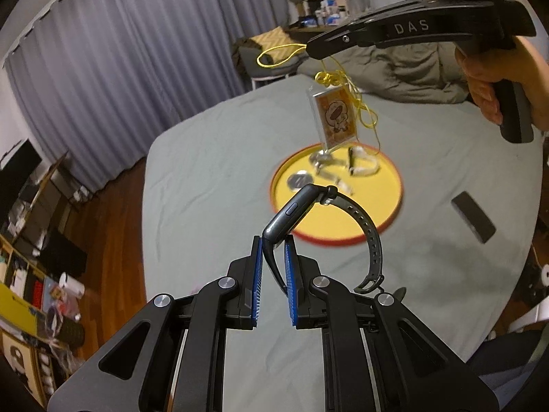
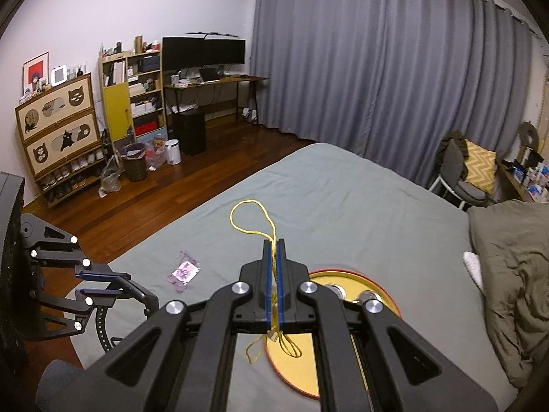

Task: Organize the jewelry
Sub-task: 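Lift the yellow-cord lanyard with the right tool toward the tray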

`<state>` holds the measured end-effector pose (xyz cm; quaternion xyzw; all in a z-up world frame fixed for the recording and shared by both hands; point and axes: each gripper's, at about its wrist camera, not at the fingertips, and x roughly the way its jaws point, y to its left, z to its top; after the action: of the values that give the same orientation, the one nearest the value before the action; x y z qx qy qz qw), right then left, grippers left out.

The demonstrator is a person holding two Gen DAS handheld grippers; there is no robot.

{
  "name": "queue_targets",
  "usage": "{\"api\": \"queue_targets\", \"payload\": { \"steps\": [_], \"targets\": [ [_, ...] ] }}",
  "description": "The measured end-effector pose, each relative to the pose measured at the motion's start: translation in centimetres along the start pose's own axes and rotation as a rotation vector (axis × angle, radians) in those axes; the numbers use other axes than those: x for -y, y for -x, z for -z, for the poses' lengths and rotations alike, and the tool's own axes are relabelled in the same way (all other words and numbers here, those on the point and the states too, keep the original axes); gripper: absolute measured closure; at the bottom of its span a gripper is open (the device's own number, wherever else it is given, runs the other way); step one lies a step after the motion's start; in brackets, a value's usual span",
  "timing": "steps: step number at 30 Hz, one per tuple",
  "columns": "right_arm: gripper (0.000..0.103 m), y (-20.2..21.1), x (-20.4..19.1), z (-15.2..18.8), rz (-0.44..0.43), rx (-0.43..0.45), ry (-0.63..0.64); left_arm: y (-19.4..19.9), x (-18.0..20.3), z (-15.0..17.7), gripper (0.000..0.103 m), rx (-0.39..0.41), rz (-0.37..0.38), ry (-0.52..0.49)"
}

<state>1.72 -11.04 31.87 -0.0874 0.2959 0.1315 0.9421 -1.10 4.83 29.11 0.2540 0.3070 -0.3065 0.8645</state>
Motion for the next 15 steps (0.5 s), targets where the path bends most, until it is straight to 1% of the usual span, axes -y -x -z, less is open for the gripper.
{"api": "queue_targets", "payload": {
  "steps": [6, 8, 12, 15],
  "targets": [
    [0.100, 1.4, 2.9, 1.0, 0.030, 0.010, -0.026, -1.4, 3.3, -3.7, 0.091, 0.023, 0.030, -0.032],
    [0.100, 1.6, 3.9, 1.5, 0.038, 0.010, -0.038, -2.0, 4.0, -4.5, 0.091, 0.028, 0.040, -0.041],
    [0.100, 1.5, 6.4, 3.1, 0.055, 0.000, -0.066, -4.1, 6.0, -6.3, 0.091, 0.032, 0.071, -0.056],
    [0.100, 0.9, 8.1, 4.5, 0.063, -0.019, -0.086, -6.0, 7.3, -7.1, 0.091, 0.025, 0.093, -0.067]
  ]
}}
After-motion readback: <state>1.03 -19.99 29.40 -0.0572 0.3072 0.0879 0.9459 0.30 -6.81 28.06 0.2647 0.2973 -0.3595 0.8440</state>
